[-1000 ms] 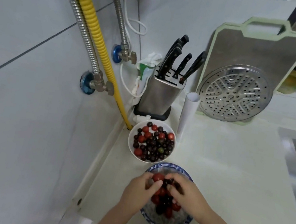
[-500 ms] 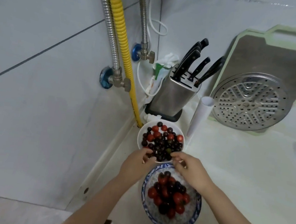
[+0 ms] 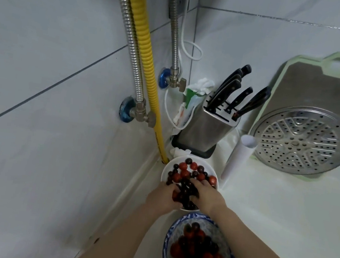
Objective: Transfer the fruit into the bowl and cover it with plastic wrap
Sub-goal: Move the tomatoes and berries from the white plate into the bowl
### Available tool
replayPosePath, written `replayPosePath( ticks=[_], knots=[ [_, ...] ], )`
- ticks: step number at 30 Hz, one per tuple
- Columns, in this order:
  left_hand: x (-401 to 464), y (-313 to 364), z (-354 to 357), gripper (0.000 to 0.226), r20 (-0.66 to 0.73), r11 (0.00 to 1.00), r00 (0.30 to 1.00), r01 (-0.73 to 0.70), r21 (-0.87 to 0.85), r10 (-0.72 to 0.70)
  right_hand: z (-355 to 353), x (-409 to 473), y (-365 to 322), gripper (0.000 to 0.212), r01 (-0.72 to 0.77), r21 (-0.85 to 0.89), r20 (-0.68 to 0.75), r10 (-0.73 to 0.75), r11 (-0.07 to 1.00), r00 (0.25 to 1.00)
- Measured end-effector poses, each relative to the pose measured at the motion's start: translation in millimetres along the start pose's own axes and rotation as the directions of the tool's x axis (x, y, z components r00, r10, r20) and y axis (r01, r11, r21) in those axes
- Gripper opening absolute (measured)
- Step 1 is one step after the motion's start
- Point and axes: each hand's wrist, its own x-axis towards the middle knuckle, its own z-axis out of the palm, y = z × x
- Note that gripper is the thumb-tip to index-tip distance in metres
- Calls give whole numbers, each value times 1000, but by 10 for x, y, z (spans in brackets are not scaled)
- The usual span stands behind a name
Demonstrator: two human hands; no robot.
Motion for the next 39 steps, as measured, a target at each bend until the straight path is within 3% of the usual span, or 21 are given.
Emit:
replayPosePath(
  ticks=[9, 13, 16, 25, 26, 28, 31, 35, 39],
  knots=[
    [202, 24, 1, 31, 106, 989, 993, 44, 142, -60, 23, 193, -42, 55, 6, -67, 30, -4, 998, 1000],
    [245, 23, 82, 35, 41, 969, 995, 73, 237, -85, 6, 197, -18, 60, 62, -137, 60, -55, 989, 997],
    [273, 8, 130, 40, -14, 951, 998, 61, 303, -59, 1, 152, 32, 54, 113, -76, 25, -111, 991, 993],
    [280, -104, 163, 35, -86, 977, 996, 41, 210, -24, 134, 144, 44, 38, 47, -13, -84, -48, 999, 995],
    [268, -112, 153, 35, -97, 981, 995, 35, 190, -17, 141, 134, 65, 32, 42, -37, -106, -46, 998, 993],
    [232, -133, 125, 34, -110, 996, 994, 25, 86, -15, 157, 89, 93, 26, -22, 79, -139, 32, 997, 990],
    [149, -164, 71, 32, -80, 984, 997, 10, -179, -24, 107, 39, 85, 33, 51, 305, -166, 0, 951, 986],
    [-35, -134, -3, 23, -56, 886, 998, -8, -463, -20, -19, -162, 59, 30, 69, 625, -165, 45, 777, 985],
    [-263, -37, 49, 21, -34, 848, 998, -62, -526, 52, -25, -497, 118, 31, 81, 724, -150, 42, 685, 988]
  ],
)
